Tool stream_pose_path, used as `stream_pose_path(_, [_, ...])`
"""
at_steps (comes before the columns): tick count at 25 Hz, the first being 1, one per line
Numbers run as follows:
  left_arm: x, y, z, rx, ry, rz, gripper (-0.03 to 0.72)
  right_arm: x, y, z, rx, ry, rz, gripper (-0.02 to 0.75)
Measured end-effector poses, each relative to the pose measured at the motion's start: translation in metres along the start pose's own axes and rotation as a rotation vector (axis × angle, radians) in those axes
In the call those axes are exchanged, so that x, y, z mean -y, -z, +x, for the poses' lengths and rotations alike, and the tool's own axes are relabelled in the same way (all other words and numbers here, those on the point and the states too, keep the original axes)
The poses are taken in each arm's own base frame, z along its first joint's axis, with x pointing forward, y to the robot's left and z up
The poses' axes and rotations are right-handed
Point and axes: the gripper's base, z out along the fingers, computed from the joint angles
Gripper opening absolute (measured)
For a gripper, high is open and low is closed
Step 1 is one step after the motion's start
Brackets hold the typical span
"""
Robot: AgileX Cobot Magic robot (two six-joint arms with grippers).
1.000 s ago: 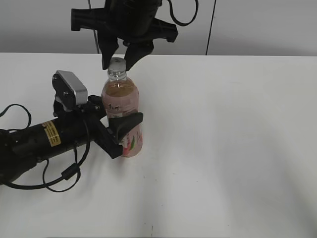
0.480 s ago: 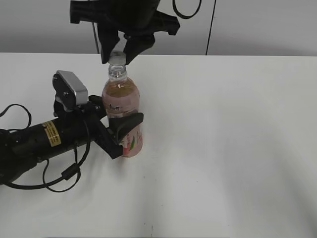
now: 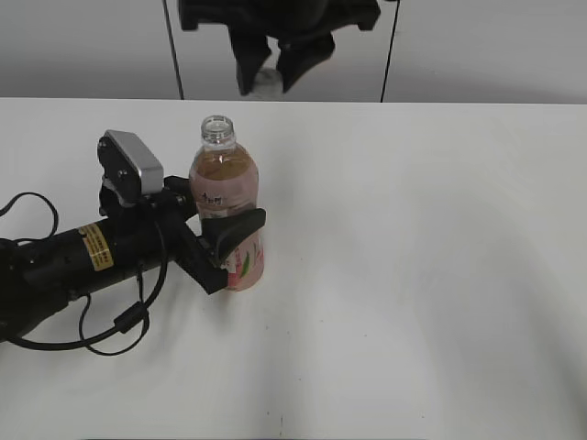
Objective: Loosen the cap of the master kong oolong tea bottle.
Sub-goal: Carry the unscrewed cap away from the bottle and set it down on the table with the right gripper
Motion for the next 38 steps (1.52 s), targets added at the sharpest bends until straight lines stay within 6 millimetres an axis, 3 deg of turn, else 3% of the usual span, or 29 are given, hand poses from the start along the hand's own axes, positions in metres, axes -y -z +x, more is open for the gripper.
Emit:
stream_pose_path(4, [0.0, 0.0, 0.0, 0.0, 0.0, 0.0, 0.385, 0.033, -0.027, 0.018, -0.124, -0.053, 0.064, 0.279])
stream_pose_path(7, [0.0, 0.0, 0.0, 0.0, 0.0, 0.0, 0.385, 0.074, -0.042, 0.043, -0.24, -0.121, 0.137, 0.279])
stream_pose_path(13, [0.0, 0.0, 0.0, 0.0, 0.0, -0.001, 0.385, 0.16, -0.049, 0.105, -0.42, -0.263, 0.284, 0.279])
stream_pose_path(16, [0.0, 0.0, 0.0, 0.0, 0.001, -0.002, 0.385, 0.183, -0.058, 0.127, -0.421, -0.314, 0.285, 0.279])
stream_pose_path(22, [0.0, 0.0, 0.0, 0.0, 0.001, -0.002, 0.385, 0.197, -0.086, 0.158, -0.345, -0.329, 0.259, 0.279])
stream_pose_path(29, [0.0, 0.0, 0.0, 0.0, 0.001, -0.002, 0.385, 0.197, -0.104, 0.161, -0.303, -0.305, 0.218, 0.294])
stream_pose_path(38, [0.0, 0.0, 0.0, 0.0, 0.001, -0.002, 0.385, 0.195, -0.116, 0.164, -0.309, -0.294, 0.18, 0.438])
